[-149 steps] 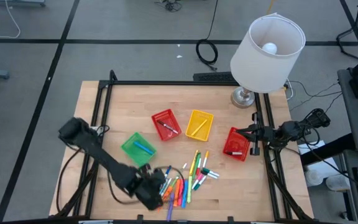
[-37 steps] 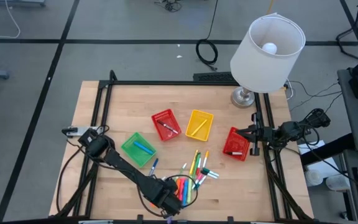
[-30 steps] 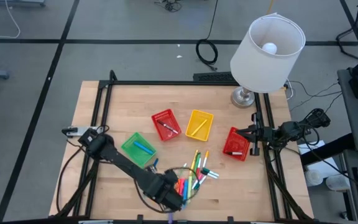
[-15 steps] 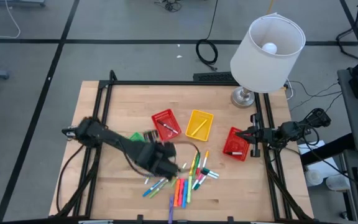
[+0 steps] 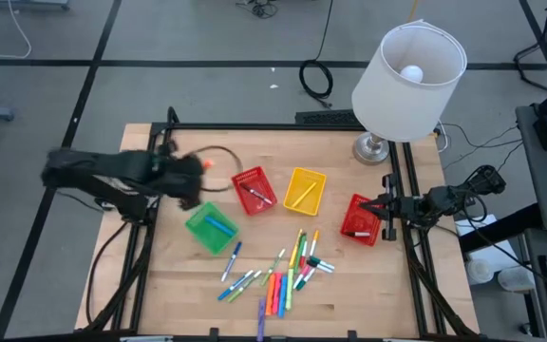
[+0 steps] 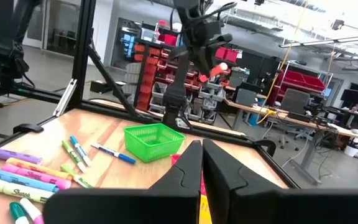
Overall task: Pick & Place Markers
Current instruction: Put the left orange highlighter into the green bin
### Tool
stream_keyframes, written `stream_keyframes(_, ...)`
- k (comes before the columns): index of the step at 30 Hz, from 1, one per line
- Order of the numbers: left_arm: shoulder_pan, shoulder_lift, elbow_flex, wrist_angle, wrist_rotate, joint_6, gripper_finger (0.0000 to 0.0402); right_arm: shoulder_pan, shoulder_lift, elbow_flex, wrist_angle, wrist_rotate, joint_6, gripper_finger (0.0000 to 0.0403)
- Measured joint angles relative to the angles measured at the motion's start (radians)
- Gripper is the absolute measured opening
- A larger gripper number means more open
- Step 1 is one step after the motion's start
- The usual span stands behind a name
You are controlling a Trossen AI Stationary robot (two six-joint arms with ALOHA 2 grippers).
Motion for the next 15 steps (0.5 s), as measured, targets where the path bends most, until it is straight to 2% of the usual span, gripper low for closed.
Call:
stream_keyframes(3,0.016,-0.152,-0.088,0.034,0.072,0.028,0.0054,0.000,0.000,0.000,0.001,0.001,-0.008,0.0000)
stream_keyframes(7,0.034,-0.249,-0.130,0.045,0.066,0.056,0.0054,0.000,0.000,0.000,-0.001,0.001,-0.028,0.0000)
stream_keyframes(10,0.055,-0.258,-0.130,0.130,0.064,0.146,0.0054,0.000,0.000,0.000,-0.001,0.002,-0.029,0.0000)
stream_keyframes(15,0.088,-0.185,-0.129,0.243,0.122,0.433,0.0054,0.000,0.000,-0.001,0.020,0.002,-0.052,0.0000)
